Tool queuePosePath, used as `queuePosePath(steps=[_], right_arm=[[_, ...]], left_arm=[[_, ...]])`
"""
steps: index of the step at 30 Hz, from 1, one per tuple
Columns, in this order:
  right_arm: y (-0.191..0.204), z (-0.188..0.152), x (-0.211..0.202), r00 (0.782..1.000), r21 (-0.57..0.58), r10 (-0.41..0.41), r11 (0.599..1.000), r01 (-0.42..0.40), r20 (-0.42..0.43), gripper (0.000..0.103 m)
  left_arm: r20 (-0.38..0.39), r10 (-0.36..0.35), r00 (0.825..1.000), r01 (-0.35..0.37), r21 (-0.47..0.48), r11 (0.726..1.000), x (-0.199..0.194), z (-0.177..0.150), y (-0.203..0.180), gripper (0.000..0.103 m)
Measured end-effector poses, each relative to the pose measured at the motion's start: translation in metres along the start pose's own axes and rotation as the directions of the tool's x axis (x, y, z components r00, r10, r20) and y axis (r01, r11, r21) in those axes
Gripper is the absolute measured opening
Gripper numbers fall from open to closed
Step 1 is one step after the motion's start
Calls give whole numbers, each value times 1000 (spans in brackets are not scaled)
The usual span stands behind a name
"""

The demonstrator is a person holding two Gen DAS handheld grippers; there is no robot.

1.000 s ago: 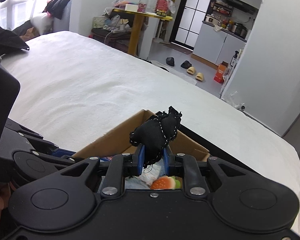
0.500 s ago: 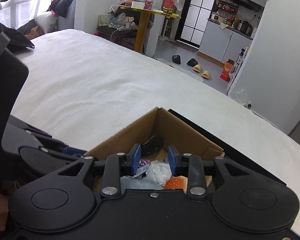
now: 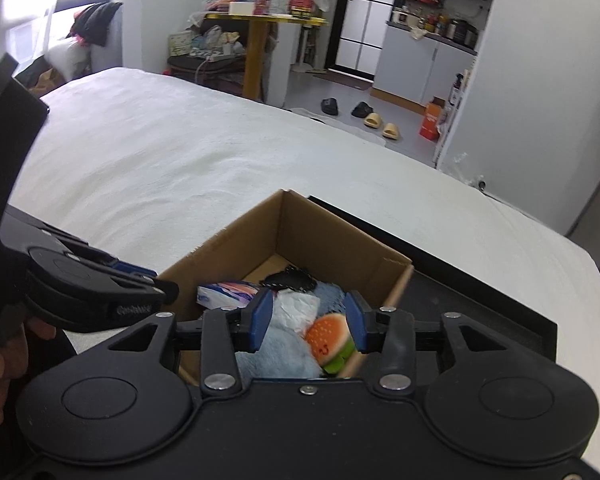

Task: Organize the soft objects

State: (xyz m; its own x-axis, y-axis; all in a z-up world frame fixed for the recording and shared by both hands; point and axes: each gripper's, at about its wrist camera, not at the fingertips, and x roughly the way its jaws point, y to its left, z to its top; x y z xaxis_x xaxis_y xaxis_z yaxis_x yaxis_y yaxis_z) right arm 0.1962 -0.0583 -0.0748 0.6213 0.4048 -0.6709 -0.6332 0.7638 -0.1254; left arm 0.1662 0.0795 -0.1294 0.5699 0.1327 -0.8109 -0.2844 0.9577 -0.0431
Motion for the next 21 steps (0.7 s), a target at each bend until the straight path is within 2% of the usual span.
queuePosePath(steps=[2, 6, 14, 17, 21], right_arm=[[-6, -3, -4, 1000, 29, -8, 1000, 9, -6, 46], [-23, -7, -16, 999, 133, -28, 991, 32, -32, 55], [-52, -21, -40, 993, 281, -95, 953, 111, -69, 63], [-62, -26, -53, 991, 336, -115, 933, 131, -69, 73], [-71, -32, -71, 989, 391, -139, 908, 149, -55, 88]], left_arm=[[5, 26, 1000, -26, 13, 1000, -4, 0, -4, 22], [2, 12, 1000, -12, 36, 999, -14, 1, -13, 33], [47, 5, 999, -9, 85, 996, -53, 13, -33, 65], [45, -5, 999, 1, 102, 995, -65, 16, -39, 72], [53, -28, 998, 22, 116, 993, -82, 18, -45, 75]])
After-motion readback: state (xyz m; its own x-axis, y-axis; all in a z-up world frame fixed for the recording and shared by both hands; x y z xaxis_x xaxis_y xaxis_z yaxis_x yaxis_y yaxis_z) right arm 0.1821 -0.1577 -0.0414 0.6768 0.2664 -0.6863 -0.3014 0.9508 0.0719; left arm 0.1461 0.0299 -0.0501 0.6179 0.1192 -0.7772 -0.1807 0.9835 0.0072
